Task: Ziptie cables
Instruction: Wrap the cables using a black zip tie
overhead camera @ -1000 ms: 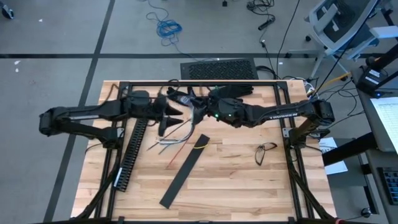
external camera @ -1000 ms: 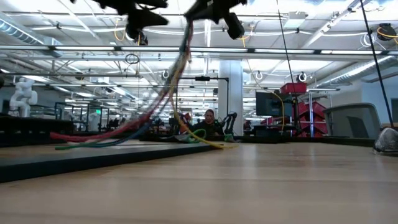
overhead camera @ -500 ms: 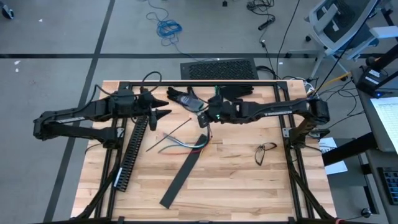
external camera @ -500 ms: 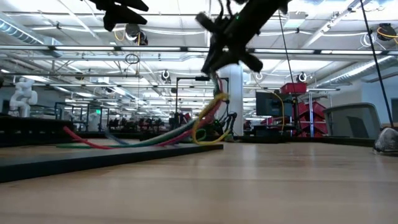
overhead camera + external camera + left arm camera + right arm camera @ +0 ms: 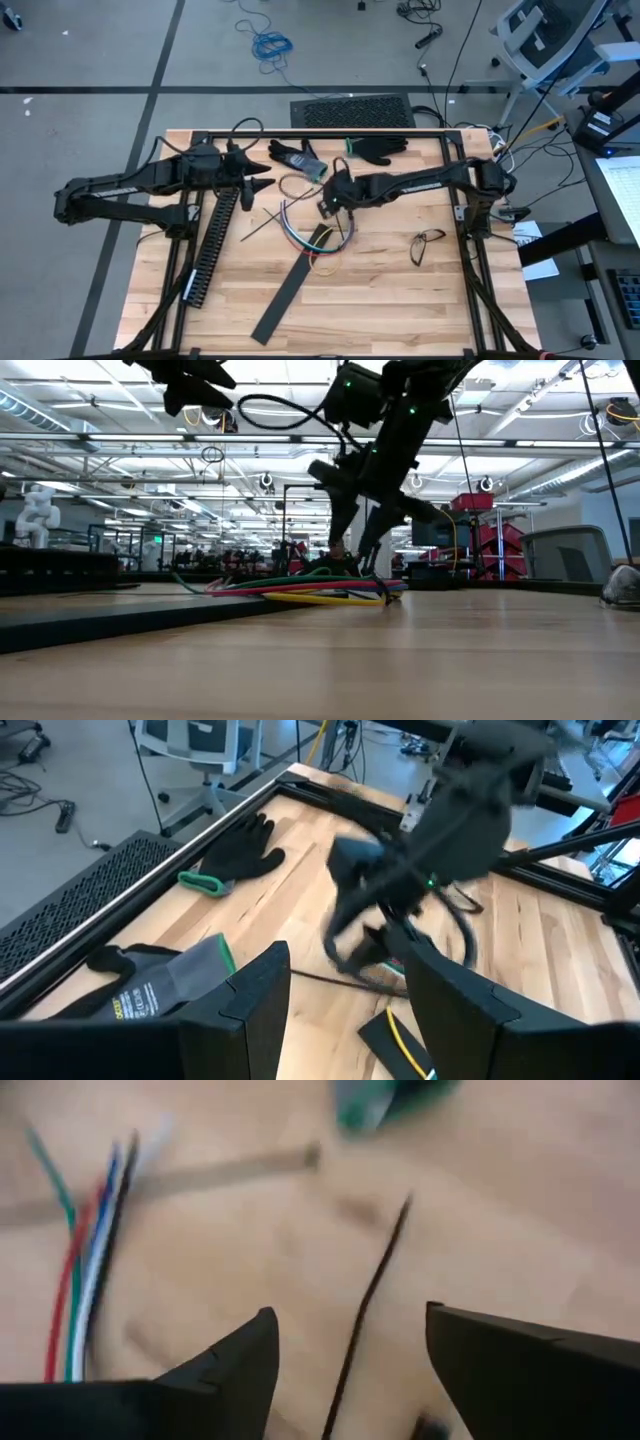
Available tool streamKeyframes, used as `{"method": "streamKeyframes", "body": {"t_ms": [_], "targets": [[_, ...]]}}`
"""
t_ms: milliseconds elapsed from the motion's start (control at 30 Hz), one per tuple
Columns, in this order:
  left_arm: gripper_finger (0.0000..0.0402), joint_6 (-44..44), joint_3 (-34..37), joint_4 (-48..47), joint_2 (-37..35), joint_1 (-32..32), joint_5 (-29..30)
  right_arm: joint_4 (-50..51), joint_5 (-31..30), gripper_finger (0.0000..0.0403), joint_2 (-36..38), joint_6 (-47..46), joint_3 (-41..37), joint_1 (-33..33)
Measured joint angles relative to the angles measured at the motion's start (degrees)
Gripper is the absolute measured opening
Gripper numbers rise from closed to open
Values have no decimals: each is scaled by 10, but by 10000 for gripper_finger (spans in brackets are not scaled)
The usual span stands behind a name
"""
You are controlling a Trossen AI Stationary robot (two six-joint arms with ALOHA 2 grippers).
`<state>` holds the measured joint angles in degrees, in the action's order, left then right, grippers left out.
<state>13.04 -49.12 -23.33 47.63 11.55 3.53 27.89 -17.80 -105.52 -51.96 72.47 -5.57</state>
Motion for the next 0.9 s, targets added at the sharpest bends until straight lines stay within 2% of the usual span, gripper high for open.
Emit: {"method": "streamKeyframes", "body": {"t_ms": [100, 167, 233, 333, 400, 533, 700, 833, 900], "targets": [[193, 0, 0, -1, 0, 0, 0, 40, -61, 235, 20, -10, 0, -23], [193, 0, 0, -1, 0, 0, 0, 92, -75, 229, 29, -20, 0, -45], [193, 0, 0, -2, 0, 0, 0, 116, -33, 222, 34, -6, 0, -68], [193, 0, 0, -12, 1, 0, 0, 127, 81, 214, 34, 45, 0, -89], [193, 0, 0, -30, 6, 0, -3, 130, 126, 210, 32, 62, 0, -76], [193, 0, 0, -54, 8, -1, -20, 147, 152, 204, 32, 55, 0, -20], [193, 0, 0, -53, 8, -4, -11, 123, 145, 203, 29, -18, 0, 53], [193, -1, 0, -49, 22, -4, -6, 15, 125, 203, 15, -84, 1, 70], [193, 0, 0, -47, 33, -4, -6, 5, 115, 203, -5, -103, 1, 70]]}}
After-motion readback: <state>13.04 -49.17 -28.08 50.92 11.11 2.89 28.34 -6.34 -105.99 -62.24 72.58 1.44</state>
